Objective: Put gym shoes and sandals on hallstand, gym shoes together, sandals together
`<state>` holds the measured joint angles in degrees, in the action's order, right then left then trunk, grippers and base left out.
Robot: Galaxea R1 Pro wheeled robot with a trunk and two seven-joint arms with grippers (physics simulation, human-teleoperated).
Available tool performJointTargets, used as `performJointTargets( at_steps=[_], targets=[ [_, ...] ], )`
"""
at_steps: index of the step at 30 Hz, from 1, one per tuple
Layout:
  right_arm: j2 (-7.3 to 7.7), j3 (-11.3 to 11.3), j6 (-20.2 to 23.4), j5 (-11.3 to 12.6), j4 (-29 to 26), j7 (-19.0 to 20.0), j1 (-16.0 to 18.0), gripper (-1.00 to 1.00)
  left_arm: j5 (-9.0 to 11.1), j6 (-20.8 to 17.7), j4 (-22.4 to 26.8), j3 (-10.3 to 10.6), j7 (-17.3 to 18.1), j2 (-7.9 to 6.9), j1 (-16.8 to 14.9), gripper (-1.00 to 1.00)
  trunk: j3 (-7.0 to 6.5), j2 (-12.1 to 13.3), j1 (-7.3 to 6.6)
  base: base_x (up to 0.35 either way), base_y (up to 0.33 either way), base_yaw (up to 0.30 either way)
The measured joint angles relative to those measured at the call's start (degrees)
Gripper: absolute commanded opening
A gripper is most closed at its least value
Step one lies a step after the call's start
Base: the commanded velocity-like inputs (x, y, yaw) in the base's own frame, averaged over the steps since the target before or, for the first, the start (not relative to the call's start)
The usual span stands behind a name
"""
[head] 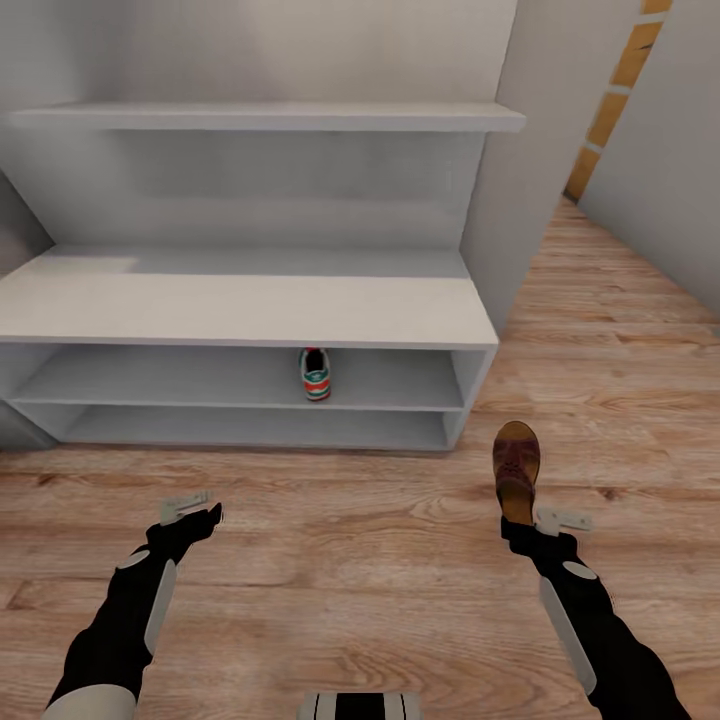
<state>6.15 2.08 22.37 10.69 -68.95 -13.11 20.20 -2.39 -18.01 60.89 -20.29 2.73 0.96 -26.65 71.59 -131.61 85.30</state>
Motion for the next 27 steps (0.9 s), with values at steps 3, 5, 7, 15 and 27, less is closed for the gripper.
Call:
performJointTargets(
  at_steps=[3, 5, 7, 15, 27],
  targets=[
    [0.04, 0.2, -0.4, 0.1, 0.1, 0.1, 0.0, -1.0, 0.0, -0.1, 0.1, -0.1, 0.0, 0.0, 0.0, 1.0, 0.0, 0.0, 0.0, 0.001, 0.344, 0.0],
    [0.05, 0.2, -1.1, 0.4, 0.2, 0.2, 0.0, -1.0, 0.0, -0.2, 0.1, 0.0, 0.0, 0.0, 0.0, 1.0, 0.0, 0.0, 0.0, 0.0, 0.348, 0.0],
    [0.02, 0.2, -2.7, 0.5, 0.2, 0.2, 0.0, -1.0, 0.0, -0.2, 0.1, 0.1, 0.0, 0.0, 0.0, 1.0, 0.0, 0.0, 0.0, 0.0, 0.349, 0.0],
    [0.0, 0.1, -21.1, 0.5, 2.5, 0.1, -0.1, -1.0, 0.0, -0.2, 0.1, 0.2, 0.1, 0.0, 0.0, 1.0, 0.0, 0.0, 0.0, 0.0, 0.35, 0.0],
    [-0.43, -1.9, -23.8, 0.0, 9.3, 0.1, -0.2, -1.0, 0.0, -0.2, 0.2, 0.2, 0.0, 0.01, 0.0, 1.0, 0.0, 0.0, 0.0, 0.0, 0.35, 0.0]
  ],
)
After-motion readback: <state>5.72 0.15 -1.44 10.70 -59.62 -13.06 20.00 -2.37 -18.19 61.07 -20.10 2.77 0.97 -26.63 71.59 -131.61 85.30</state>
